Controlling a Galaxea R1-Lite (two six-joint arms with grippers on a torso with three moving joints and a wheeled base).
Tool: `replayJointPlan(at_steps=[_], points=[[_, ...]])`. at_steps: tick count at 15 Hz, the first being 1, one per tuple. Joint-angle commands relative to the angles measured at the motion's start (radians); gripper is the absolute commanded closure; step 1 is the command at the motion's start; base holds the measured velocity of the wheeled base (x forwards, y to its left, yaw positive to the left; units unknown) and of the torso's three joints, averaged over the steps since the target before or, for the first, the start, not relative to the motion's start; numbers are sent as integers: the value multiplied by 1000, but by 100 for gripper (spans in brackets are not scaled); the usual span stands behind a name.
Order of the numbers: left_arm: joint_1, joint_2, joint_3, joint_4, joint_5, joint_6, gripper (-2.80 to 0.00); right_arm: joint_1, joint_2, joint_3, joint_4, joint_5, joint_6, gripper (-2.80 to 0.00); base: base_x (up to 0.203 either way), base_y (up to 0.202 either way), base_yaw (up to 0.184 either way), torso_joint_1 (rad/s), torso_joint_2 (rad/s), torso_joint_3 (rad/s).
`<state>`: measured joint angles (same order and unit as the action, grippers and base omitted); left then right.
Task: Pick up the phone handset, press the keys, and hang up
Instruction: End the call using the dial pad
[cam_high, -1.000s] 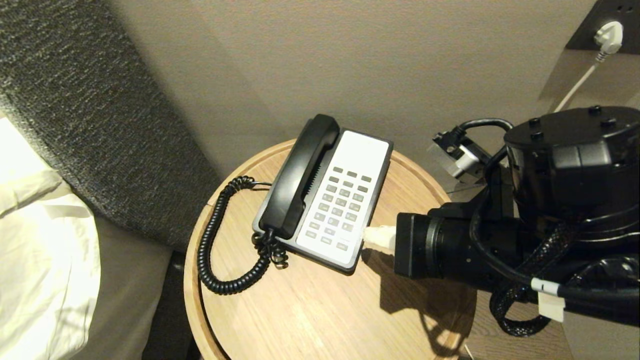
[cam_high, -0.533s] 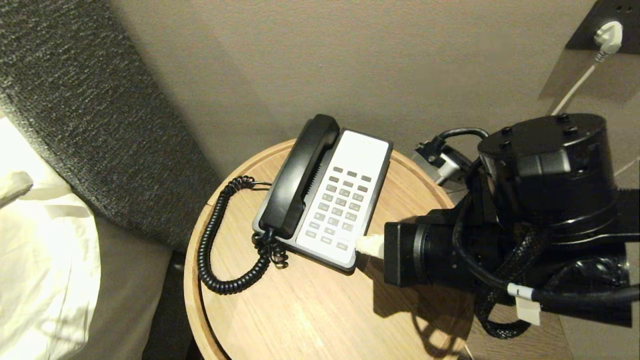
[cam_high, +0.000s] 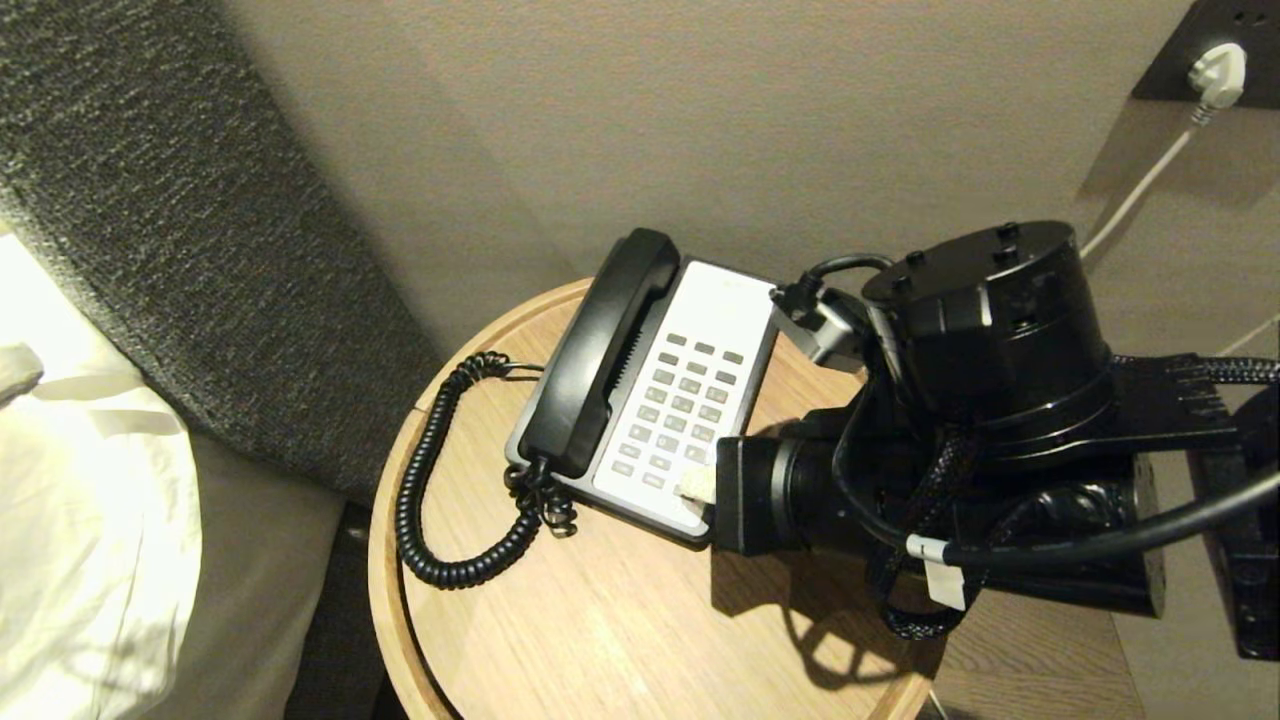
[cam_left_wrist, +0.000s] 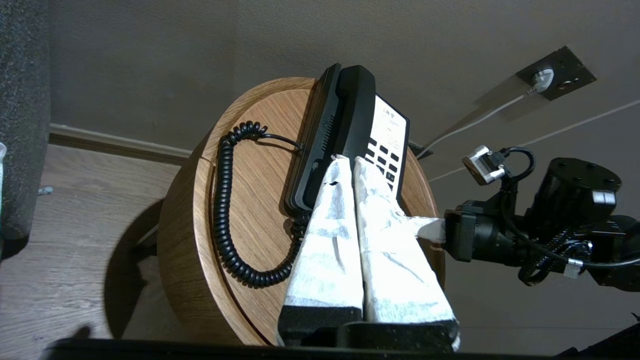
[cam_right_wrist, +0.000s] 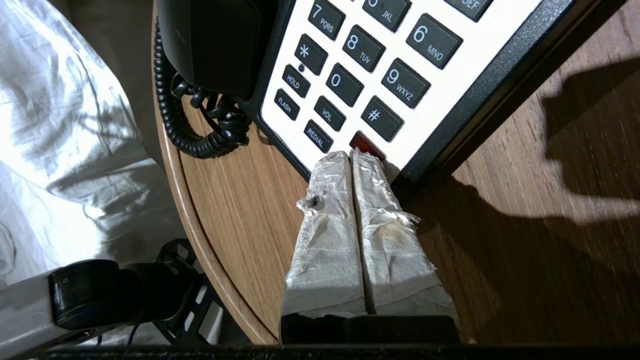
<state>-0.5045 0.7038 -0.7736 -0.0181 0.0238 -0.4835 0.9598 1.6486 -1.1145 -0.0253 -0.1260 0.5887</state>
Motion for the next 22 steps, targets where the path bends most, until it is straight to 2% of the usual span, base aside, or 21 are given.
replayJointPlan(at_steps=[1,14,22], points=[[0,-3,-3,0,-1,-4,0,-1,13,-2,-1,-1,2,0,0,0,0,0,0,0],[0,-17,13,3,-5,-26,0,-1,51,12,1,-23,-36,0,0,0,0,0,0,0],[0,-21,19,1,-7,-27,0,-1,-12,-30,10,-15,-32,0,0,0,0,0,0,0]])
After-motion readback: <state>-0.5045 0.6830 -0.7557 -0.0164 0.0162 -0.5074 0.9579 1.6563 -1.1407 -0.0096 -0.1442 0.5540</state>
